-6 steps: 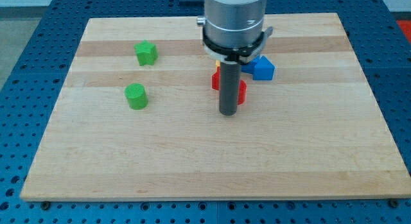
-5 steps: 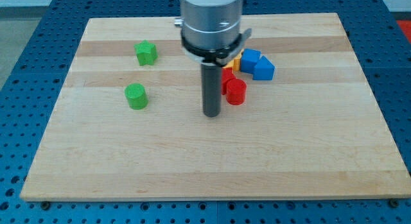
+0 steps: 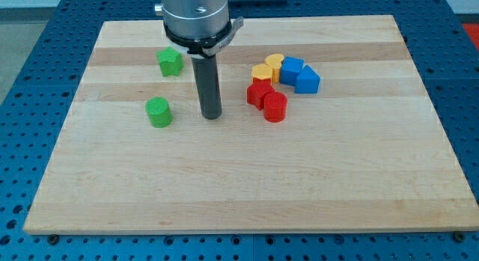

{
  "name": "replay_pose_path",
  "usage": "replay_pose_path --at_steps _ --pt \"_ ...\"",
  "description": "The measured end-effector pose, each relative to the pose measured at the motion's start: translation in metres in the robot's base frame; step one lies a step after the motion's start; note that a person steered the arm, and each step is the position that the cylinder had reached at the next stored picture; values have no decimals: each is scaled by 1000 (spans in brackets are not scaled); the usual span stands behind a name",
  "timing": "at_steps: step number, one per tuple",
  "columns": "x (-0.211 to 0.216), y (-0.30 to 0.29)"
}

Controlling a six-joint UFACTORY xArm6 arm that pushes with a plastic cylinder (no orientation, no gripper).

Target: Push the green star closer to the green circle

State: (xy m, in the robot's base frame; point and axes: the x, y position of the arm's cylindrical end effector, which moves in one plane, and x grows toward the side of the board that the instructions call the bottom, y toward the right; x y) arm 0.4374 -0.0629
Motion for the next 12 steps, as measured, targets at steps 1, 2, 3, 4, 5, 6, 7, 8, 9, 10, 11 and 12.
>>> replay_pose_path --at_steps 1,2,3,4,5,6,7,8,9,10,11,12 --pt "0 0" --pt "-8 0" --pt "-23 5" --pt "-41 5" --pt "-71 5" --pt "-104 5" --pt "-136 0" --pt "-152 -35" --pt "-152 -78" --pt "-150 -103" --pt "-134 -119" --pt "-114 -124"
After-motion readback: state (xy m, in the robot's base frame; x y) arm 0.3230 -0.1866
